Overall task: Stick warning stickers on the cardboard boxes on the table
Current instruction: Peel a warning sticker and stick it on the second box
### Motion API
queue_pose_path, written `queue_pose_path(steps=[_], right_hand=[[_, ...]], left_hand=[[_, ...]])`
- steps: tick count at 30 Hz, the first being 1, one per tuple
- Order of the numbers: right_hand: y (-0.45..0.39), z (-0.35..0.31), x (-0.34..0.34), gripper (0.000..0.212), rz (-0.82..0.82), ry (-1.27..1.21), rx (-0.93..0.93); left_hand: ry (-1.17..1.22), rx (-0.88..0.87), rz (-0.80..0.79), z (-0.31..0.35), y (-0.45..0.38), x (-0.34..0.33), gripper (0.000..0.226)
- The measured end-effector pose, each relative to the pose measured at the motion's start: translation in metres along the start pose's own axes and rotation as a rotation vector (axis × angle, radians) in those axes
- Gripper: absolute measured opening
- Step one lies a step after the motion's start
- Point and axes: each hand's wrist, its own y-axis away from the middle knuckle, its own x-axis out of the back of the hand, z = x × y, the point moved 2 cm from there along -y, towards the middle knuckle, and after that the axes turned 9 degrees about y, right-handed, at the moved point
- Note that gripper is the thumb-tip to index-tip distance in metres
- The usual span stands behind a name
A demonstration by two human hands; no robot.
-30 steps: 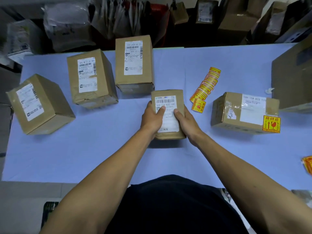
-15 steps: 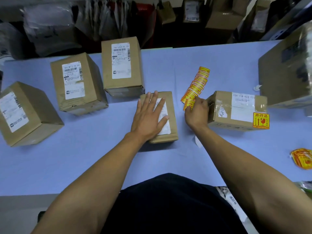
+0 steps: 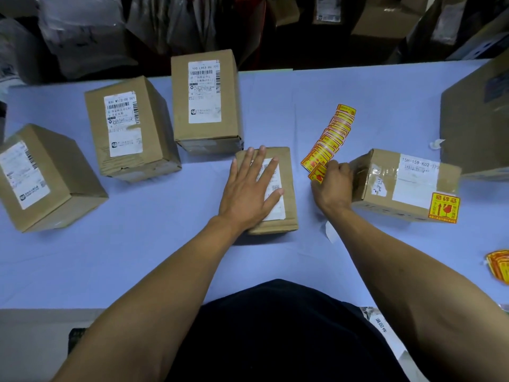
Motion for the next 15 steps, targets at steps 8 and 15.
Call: queue_pose_path(steps=[8,15], right_hand=[[0.030,-0.011,0.025,0.010,-0.191,-0.528,0.010],[0.081,-0.032,0.073,0.012,-0.402,-0.857,0.245]], left_hand=[[0.206,0.058,0.020,0.016,-0.001,0.024,0.056],[0.970,0.262,0.103,0.040,0.019,0.062,0.023]])
